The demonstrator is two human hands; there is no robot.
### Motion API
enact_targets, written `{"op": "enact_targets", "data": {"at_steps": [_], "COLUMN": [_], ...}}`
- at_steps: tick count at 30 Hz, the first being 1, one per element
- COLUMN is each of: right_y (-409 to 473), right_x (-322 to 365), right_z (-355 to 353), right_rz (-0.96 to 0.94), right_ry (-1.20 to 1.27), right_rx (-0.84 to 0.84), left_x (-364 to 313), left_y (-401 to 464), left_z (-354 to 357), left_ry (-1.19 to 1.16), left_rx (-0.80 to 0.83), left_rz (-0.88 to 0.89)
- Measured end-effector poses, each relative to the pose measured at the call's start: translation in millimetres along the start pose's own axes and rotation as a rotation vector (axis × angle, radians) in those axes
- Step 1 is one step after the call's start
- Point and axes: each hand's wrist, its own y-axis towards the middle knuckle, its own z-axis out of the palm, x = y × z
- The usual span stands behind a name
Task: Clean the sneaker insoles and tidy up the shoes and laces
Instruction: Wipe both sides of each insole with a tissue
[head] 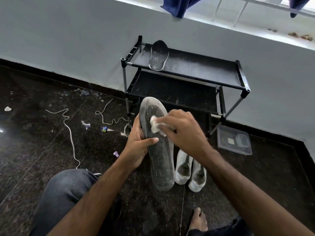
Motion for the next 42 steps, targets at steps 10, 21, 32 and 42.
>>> {"op": "enact_targets", "data": {"at_steps": [10, 21, 32, 42], "right_y": [17.2, -2.2, -17.5, -65.3], "right_x": [-40.2, 13.9, -7.7, 2.6], "right_z": [-7.6, 35.3, -7.5, 13.5], "right_rz": [0.229, -0.101, 0.154, -0.31], "right_ry": [0.045, -0.013, 0.16, -0.182], "right_rx": [-0.154, 0.122, 0.095, 0.419], "left_x": [-0.1, -16.9, -8.0, -6.4], "left_y": [1.4, 0.3, 6.8, 8.1], "left_z": [-1.7, -0.5, -0.2, -4.8], "left_ry": [-0.043, -0.358, -0.176, -0.051], "left_rx": [-0.005, 0.002, -0.213, -0.279], "left_rz": [-0.044, -0.207, -0.17, -0.154]}}
